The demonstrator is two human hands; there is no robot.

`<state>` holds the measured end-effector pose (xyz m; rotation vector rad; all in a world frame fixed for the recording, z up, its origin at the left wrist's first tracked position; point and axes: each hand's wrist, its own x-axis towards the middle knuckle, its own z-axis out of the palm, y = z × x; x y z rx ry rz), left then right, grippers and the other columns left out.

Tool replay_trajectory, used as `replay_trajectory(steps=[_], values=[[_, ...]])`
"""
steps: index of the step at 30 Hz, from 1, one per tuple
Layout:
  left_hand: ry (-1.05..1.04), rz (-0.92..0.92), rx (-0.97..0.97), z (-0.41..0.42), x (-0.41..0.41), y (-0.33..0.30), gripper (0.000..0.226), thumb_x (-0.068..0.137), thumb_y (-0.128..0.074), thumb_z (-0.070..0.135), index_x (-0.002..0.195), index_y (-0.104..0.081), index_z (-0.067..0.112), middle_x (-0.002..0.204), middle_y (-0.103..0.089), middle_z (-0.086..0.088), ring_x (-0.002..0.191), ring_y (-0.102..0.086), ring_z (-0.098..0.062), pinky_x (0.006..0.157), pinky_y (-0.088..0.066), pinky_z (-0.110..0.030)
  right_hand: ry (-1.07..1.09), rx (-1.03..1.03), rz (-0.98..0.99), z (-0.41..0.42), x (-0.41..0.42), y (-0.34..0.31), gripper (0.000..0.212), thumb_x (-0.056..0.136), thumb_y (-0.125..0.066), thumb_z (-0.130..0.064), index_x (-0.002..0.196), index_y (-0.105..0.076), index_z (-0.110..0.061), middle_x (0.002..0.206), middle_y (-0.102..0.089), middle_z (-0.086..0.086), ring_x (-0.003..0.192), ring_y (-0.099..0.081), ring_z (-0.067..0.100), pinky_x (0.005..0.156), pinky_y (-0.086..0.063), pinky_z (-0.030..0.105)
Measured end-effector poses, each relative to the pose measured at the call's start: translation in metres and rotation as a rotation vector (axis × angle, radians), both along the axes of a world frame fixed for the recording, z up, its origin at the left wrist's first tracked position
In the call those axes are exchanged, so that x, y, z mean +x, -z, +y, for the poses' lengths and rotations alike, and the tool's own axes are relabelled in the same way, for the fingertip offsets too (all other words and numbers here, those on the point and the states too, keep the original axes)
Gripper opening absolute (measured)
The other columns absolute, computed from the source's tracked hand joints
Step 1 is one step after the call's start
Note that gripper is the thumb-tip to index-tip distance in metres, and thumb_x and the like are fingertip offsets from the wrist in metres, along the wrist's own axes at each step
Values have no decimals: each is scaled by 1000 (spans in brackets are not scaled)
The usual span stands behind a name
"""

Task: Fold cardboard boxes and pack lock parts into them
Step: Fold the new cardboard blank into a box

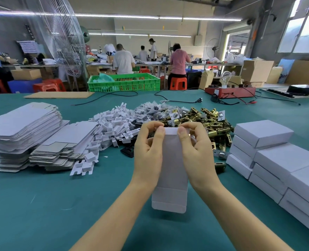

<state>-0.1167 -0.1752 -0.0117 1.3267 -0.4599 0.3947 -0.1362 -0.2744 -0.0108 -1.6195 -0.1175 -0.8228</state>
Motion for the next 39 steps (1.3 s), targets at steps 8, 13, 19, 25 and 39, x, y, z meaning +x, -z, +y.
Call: replay_trajectory(steps=[8, 13, 19, 25, 39], values=[[-68, 3, 11, 2, -2, -6, 17, 101, -53, 18, 91, -61, 30, 81, -62, 22, 65, -50, 4, 60, -43, -11, -21, 7, -44, 7, -7, -3, 8, 100, -50, -20, 94, -54, -23, 80, -52, 4, 66, -43, 15, 59, -38, 39], [-50, -22, 15, 2, -4, -9, 18, 100, -53, 13, 89, -59, 25, 76, -60, 23, 61, -49, 5, 57, -42, -11, -20, 34, -56, 7, -8, -6, 9, 100, -50, -18, 94, -55, -21, 81, -54, 10, 69, -46, 31, 62, -42, 48], [-3, -14, 11, 4, -3, -9, 16, 100, -52, 9, 92, -60, 20, 77, -61, 22, 63, -50, 4, 59, -43, -11, -26, 23, -62, 6, -8, -5, 10, 99, -50, -18, 91, -55, -22, 80, -54, 13, 67, -44, 24, 62, -41, 48], [51, -10, 58, 6, -1, -9, 14, 99, -53, 13, 91, -61, 22, 77, -61, 20, 65, -51, 1, 59, -43, -16, -69, 89, -59, 2, -8, -8, 8, 90, -50, -26, 86, -55, -20, 76, -54, 8, 67, -47, 17, 61, -39, 40], [239, 35, 73, 11, 3, -6, 12, 91, -53, 31, 81, -60, 34, 89, -62, 8, 68, -49, -9, 57, -38, -23, -121, 84, -118, -7, -7, -7, 8, 90, -52, -16, 84, -56, -11, 76, -58, -1, 70, -51, 7, 64, -42, 14]])
